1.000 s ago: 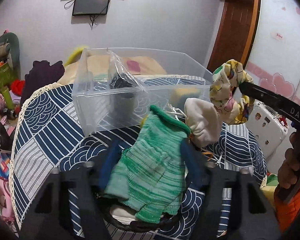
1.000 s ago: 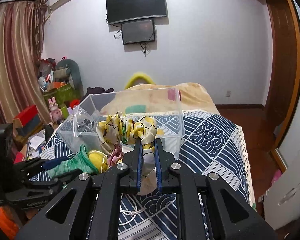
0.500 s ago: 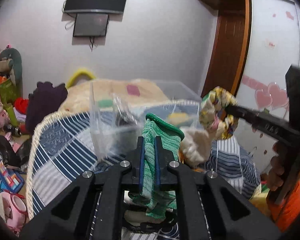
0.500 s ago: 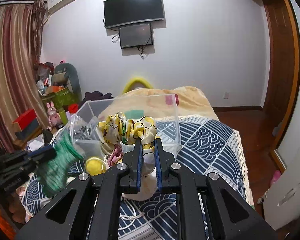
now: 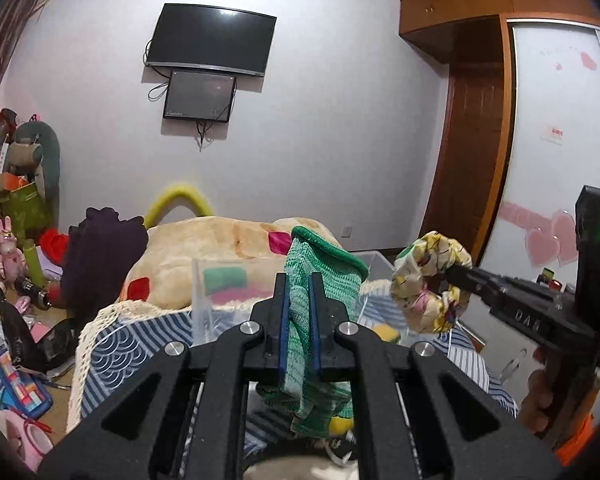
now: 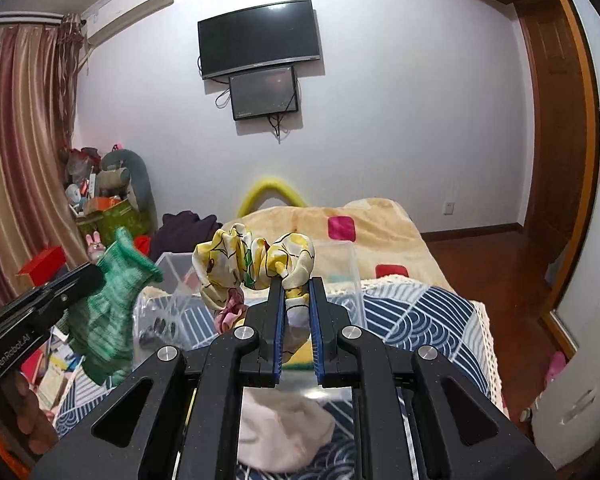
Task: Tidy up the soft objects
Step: 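Lift the floral cloth and green glove toward the clear box, then open both tools to drop the cloth and glove into the box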
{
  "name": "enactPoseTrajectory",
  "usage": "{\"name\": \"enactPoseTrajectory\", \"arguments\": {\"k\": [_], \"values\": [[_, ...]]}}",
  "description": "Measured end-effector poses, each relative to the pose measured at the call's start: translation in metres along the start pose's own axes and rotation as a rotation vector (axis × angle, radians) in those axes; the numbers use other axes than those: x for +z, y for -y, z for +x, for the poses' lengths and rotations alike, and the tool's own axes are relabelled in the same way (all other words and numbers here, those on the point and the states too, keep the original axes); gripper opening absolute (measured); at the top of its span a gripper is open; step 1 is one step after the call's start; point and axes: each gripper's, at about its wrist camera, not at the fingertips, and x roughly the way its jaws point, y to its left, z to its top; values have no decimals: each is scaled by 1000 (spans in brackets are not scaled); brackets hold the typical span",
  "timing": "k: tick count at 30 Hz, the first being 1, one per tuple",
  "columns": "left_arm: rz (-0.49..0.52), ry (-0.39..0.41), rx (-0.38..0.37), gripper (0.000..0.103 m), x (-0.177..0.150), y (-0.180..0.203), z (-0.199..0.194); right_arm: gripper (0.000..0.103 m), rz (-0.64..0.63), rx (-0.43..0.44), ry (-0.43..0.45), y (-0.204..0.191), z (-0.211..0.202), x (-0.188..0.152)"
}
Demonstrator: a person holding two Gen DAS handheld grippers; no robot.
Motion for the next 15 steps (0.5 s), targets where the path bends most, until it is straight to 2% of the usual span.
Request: {"name": "enactPoseTrajectory", "arguments": {"k": [10,15], "values": [[-24,-24,38,8,3,5,52,11,-15,12,-102,-9,37,-15],[-29,-104,46,8,-5,2,80,12,-34,9,-144,-8,43,-24]]}}
